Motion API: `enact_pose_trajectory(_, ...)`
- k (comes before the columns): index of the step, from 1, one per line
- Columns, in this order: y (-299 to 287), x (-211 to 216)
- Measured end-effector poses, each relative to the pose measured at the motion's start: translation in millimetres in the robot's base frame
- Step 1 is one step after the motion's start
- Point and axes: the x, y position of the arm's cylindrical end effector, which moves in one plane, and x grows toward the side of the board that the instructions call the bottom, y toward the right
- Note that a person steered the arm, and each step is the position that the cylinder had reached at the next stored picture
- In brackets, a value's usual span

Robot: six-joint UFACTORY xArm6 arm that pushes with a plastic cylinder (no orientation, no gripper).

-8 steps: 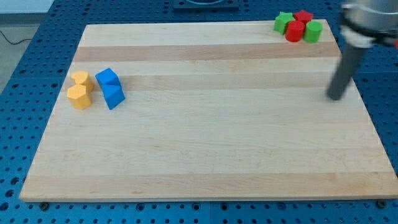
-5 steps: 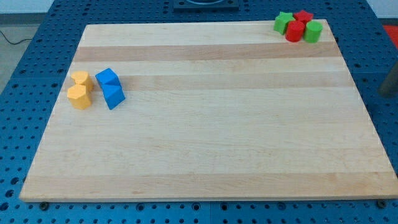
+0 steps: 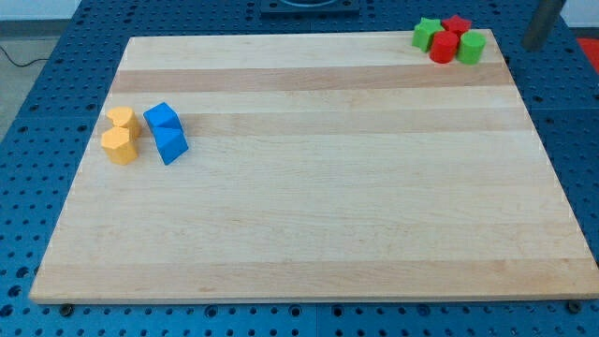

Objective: Separate green star from group of blocks

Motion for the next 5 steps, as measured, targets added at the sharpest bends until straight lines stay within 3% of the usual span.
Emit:
enact_pose_trajectory(1, -12.8, -24.9)
enact_pose_trajectory(2, -49.0, -23.3)
enact_pose_trajectory(5, -314.4, 24.0)
